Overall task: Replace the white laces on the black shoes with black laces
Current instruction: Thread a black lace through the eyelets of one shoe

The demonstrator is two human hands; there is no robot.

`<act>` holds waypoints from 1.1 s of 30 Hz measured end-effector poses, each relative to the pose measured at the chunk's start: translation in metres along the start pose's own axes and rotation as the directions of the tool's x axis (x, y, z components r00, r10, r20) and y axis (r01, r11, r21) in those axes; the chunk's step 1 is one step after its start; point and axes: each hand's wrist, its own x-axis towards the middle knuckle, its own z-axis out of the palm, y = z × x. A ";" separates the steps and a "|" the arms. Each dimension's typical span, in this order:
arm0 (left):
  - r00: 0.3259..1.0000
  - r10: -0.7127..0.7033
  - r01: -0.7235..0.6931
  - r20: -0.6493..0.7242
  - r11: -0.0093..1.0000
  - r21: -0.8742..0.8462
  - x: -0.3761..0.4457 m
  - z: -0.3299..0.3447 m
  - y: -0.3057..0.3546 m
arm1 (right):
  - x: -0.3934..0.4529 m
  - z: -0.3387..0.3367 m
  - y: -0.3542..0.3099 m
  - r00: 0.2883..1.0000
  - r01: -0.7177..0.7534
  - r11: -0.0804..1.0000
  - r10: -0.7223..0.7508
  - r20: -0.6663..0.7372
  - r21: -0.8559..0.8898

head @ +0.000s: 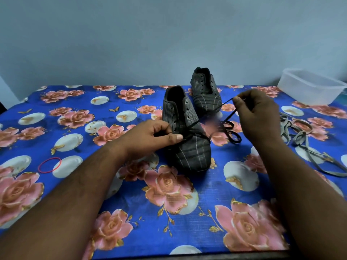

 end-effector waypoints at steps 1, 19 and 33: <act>1.000 -0.002 0.002 -0.001 1.000 -0.012 -0.001 0.000 0.002 | -0.001 0.000 0.001 1.000 -0.017 0.999 0.018 0.019 -0.045; 0.986 0.120 -0.119 -0.115 0.993 0.014 -0.003 0.005 0.006 | -0.019 0.012 -0.032 0.891 0.184 0.966 -0.241 0.384 0.180; 0.989 0.072 -0.084 -0.129 0.992 -0.092 0.003 0.015 0.009 | -0.024 0.033 -0.024 0.901 0.300 0.954 -0.287 0.326 0.009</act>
